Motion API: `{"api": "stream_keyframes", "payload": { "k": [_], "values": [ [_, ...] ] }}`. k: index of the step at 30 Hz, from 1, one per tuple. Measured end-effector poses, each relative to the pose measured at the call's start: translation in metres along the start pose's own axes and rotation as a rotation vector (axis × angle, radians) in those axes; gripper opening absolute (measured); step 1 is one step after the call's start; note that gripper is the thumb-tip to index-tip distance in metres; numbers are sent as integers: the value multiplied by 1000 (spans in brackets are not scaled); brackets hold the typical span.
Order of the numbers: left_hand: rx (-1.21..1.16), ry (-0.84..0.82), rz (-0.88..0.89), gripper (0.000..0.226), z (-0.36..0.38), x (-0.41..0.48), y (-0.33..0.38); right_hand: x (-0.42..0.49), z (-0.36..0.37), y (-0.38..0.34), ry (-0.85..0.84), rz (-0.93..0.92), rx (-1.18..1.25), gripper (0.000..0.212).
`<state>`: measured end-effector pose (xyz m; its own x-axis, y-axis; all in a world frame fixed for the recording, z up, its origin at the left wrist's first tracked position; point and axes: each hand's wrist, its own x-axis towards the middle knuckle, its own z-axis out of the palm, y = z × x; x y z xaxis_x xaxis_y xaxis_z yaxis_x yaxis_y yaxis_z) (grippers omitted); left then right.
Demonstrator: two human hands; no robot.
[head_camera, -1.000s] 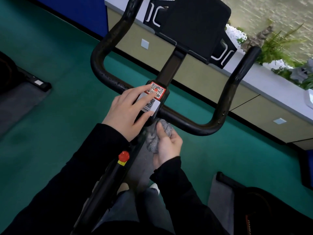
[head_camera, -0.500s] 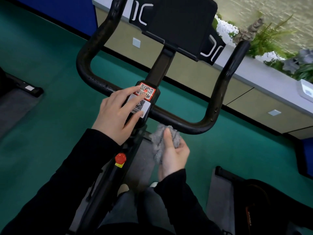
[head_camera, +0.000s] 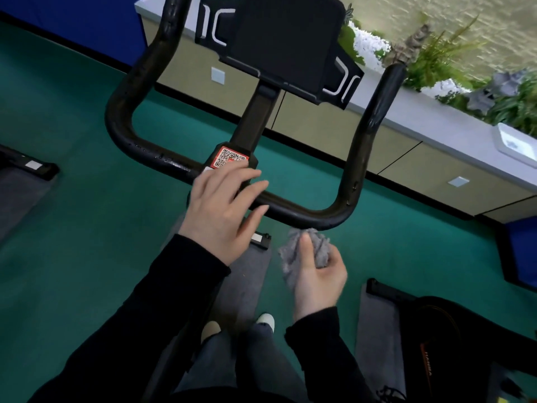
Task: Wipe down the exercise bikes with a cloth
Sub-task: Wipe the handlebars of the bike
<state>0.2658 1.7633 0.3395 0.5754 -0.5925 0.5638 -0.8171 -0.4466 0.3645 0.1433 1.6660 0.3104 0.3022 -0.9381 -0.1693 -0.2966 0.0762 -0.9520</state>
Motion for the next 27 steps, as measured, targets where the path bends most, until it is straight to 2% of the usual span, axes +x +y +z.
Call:
{"api": "stream_keyframes", "payload": {
  "k": [8, 11, 13, 17, 20, 25, 27],
  "values": [
    [17, -24, 18, 23, 10, 6, -4, -2, -7, -4, -6, -176, -101, 22],
    [11, -11, 16, 22, 12, 5, -5, 4, -29, -16, 114, -417, -147, 19],
    [12, -7, 11, 20, 12, 5, -5, 10, -31, -28, 130, -582, -209, 23],
    [1, -15, 4, 22, 11, 5, -5, 30, -13, -40, -54, -854, -444, 23],
    [-26, -13, -16, 23, 11, 5, -5, 31, 5, -39, -118, -968, -596, 19],
    [-50, 5, -42, 21, 12, 7, -4, 37, 5, -41, -231, -1053, -584, 18],
    [-51, 5, -43, 20, 12, 7, -4, 45, -5, -41, -227, -1053, -569, 20]
  ]
}}
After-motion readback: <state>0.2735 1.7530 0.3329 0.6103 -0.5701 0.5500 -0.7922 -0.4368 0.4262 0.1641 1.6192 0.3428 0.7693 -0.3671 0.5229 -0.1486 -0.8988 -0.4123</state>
